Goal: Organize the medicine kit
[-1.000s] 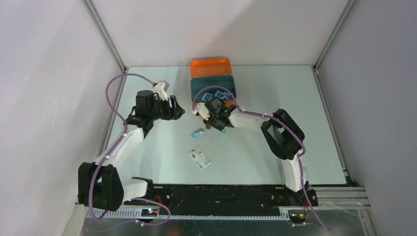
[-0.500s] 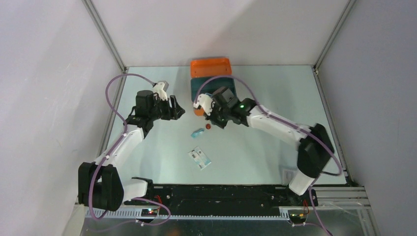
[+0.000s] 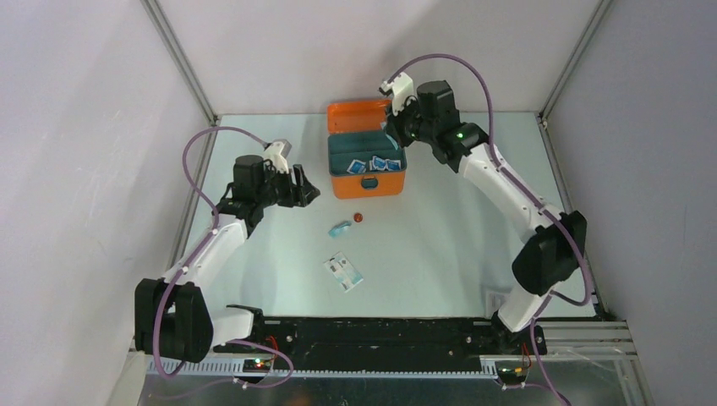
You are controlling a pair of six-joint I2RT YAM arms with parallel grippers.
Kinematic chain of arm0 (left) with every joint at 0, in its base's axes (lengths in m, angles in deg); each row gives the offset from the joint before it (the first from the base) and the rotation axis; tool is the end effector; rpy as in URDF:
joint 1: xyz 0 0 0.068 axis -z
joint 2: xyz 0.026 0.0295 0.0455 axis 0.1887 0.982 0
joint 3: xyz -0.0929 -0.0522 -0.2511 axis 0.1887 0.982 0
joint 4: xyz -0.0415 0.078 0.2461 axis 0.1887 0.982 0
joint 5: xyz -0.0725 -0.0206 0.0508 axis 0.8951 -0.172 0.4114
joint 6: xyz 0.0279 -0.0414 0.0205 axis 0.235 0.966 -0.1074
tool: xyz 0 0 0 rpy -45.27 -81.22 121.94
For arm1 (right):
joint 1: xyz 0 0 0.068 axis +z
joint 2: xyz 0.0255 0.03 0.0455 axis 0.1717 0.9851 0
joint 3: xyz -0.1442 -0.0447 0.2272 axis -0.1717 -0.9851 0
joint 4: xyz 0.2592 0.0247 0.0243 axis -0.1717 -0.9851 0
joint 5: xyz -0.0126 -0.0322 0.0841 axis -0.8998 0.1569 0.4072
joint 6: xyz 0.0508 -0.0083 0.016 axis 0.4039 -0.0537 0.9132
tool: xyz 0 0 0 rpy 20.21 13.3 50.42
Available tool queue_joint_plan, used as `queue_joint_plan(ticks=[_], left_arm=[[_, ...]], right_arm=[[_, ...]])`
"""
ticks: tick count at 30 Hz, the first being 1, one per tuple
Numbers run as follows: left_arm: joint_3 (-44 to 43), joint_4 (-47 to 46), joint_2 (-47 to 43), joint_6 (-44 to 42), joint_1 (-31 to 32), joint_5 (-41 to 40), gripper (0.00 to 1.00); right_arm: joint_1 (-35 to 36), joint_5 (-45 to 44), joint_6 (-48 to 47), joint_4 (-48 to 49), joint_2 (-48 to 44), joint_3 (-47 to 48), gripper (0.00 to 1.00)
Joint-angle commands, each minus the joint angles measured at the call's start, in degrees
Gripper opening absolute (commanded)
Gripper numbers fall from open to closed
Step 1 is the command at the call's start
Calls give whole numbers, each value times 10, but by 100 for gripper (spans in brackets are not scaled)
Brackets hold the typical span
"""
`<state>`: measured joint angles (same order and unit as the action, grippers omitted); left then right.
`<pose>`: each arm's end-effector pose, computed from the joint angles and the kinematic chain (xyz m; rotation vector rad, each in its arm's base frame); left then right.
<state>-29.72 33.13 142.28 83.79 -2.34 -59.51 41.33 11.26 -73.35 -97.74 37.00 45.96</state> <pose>0.2651 -0.0544 0.2631 0.1863 2.1268 -0.6501 0.3321 0.2120 0.3968 -0.9171 1.7546 0.3897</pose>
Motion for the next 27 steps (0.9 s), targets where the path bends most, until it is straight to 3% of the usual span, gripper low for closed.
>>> queue_joint_plan(ticks=[1, 22, 24, 26, 27], left_arm=[[-7, -16, -6, -8, -4, 30, 65], [8, -11, -20, -19, -4, 40, 66], [10, -11, -22, -21, -4, 41, 67], [14, -11, -25, -25, -4, 41, 67], [15, -11, -25, -29, -4, 41, 67]], right_arm=[[-23, -6, 55, 69, 64, 46, 0], [-62, 33, 35, 68, 244, 176, 5], [-62, 36, 33, 64, 255, 188, 8], [-62, 37, 35, 55, 265, 200, 16], [-61, 35, 40, 52, 266, 203, 25]])
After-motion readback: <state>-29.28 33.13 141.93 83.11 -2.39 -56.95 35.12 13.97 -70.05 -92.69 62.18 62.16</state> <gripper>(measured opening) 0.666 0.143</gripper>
